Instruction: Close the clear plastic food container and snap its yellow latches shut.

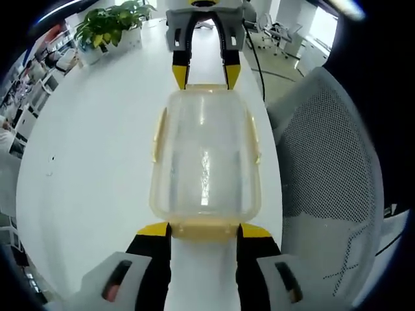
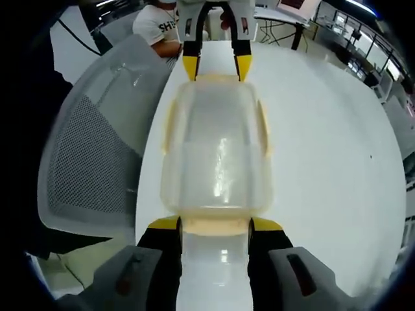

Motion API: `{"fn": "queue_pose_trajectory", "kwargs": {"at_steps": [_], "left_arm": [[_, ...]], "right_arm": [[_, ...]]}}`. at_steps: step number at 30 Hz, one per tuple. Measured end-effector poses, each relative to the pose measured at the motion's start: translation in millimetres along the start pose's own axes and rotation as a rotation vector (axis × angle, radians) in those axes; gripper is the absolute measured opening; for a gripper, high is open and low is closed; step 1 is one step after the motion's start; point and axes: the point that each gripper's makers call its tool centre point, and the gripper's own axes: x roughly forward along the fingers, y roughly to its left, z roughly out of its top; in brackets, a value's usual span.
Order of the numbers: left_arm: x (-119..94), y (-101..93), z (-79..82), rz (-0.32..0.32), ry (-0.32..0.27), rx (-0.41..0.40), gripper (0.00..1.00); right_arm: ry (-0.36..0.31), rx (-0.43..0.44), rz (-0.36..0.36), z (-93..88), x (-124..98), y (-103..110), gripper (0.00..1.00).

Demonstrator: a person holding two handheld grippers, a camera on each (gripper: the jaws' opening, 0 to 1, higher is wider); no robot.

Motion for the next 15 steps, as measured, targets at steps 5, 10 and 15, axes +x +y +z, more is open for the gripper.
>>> {"fn": "queue_pose_trajectory", "kwargs": {"at_steps": [5,10,15], "left_arm": [[4,0.8,8.3,-0.002,0.003,0.002,0.33],[9,2.7,17.8,-0.001,0.001,0.001,0.33],[16,1.5,26.8,-0.006,-0.002,0.001,0.33]], "right_arm": [[0.005,-0.001,0.002,-9.9,-4,-1,0.36],[0.009,-0.001,0.001,-20.1,-7,-3,0.36],[0.011,0.002,0.003,-30.4,-10,-1,0.36]]}}
